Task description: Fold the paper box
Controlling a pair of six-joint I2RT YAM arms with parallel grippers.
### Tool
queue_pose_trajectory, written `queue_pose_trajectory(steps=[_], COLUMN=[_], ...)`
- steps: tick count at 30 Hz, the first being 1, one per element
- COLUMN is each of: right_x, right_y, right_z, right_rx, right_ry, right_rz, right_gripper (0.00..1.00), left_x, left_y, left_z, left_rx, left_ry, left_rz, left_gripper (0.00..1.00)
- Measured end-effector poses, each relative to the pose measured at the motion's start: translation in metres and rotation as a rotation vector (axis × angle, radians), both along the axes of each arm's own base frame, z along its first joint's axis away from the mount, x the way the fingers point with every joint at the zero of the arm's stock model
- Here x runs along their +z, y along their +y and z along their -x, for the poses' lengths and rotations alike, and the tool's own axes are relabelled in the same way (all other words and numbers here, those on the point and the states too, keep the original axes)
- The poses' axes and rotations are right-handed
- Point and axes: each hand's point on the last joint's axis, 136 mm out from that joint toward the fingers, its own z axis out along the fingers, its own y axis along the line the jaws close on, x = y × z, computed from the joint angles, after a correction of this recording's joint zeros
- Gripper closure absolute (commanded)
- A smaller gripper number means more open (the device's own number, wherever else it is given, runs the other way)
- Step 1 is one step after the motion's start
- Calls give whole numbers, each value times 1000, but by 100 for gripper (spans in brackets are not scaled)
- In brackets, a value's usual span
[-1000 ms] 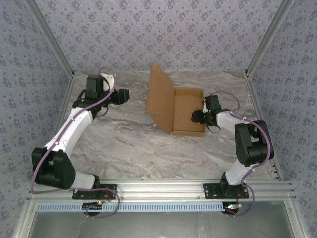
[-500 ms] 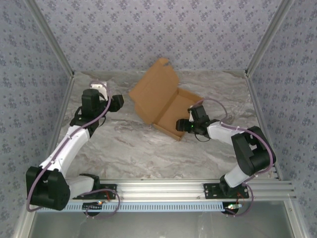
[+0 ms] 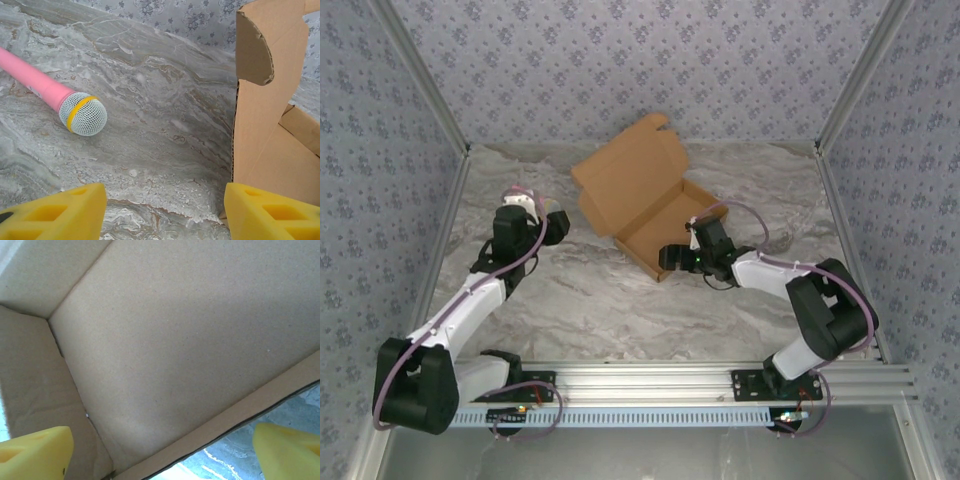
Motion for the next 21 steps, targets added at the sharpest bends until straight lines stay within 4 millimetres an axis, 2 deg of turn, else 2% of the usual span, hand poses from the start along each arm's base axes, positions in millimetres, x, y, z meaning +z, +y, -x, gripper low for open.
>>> queue_pose_trajectory(steps=[11, 18, 21], right_x=[29, 16, 11], right_y=[-12, -6, 1], right_z=[-4, 12, 22], right_rx=[-21, 12, 35], right_ry=[-64, -27, -11], right_rz=[-27, -25, -33], right_gripper=[3, 4, 5], left_x=[4, 4, -5], left_y=[0, 0, 1], left_z=[-2, -5, -6], left_rx=[5, 12, 15], left_ry=[-20, -30, -16], left_rz=[0, -2, -6], left_gripper=[37, 36, 36])
